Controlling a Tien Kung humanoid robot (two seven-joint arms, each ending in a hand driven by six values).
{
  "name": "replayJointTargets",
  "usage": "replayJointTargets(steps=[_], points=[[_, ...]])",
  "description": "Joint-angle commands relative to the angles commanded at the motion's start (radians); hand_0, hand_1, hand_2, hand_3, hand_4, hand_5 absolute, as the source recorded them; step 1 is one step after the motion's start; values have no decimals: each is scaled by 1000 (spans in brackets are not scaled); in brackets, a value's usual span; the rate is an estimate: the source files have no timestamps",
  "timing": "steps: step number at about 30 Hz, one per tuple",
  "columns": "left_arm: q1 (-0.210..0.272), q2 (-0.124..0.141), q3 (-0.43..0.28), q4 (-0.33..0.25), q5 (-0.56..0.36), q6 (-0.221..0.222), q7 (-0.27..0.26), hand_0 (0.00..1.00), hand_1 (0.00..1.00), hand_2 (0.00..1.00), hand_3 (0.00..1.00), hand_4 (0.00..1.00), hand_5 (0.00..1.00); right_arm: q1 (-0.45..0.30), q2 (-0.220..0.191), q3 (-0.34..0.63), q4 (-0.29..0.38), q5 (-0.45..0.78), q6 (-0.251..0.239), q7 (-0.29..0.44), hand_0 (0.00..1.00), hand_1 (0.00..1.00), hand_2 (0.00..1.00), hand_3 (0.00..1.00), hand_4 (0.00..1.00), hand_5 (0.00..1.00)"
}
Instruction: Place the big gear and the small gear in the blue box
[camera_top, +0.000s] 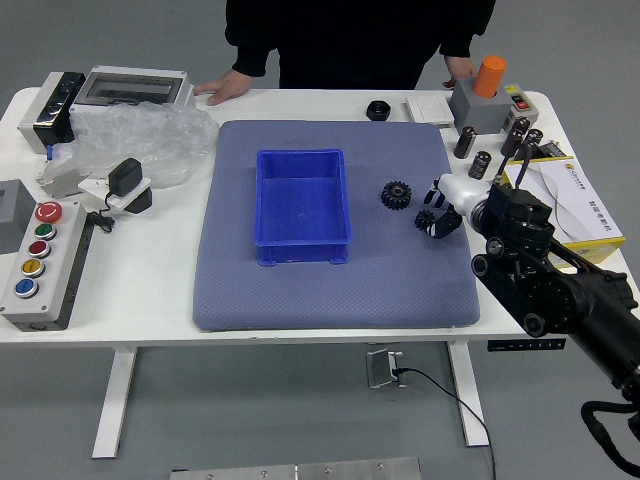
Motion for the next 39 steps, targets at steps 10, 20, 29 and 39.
replayJointTargets(steps=[10, 20, 29, 39], points=[[-1, -1, -1, 0, 0, 0, -1, 856, 826, 833, 867, 774, 309, 1, 21, 14, -12, -6, -1, -7, 632, 595, 634, 629, 765, 173], [0, -1, -1, 0, 1, 0, 0, 856, 826, 833, 867, 774, 309, -9, 32, 23, -15, -12, -13, -9, 628, 578, 622, 613, 764, 200], [2, -3, -2, 0, 4, 0, 0, 856, 826, 833, 867, 774, 309, -23, 35, 23, -18, -25, -33, -4, 635, 557, 587, 567, 750, 226], [2, -3, -2, 0, 6, -1, 0, 856, 825, 832, 867, 774, 309, -30, 34, 19, -17, -53, -76, 9, 653, 499, 509, 488, 713, 205]])
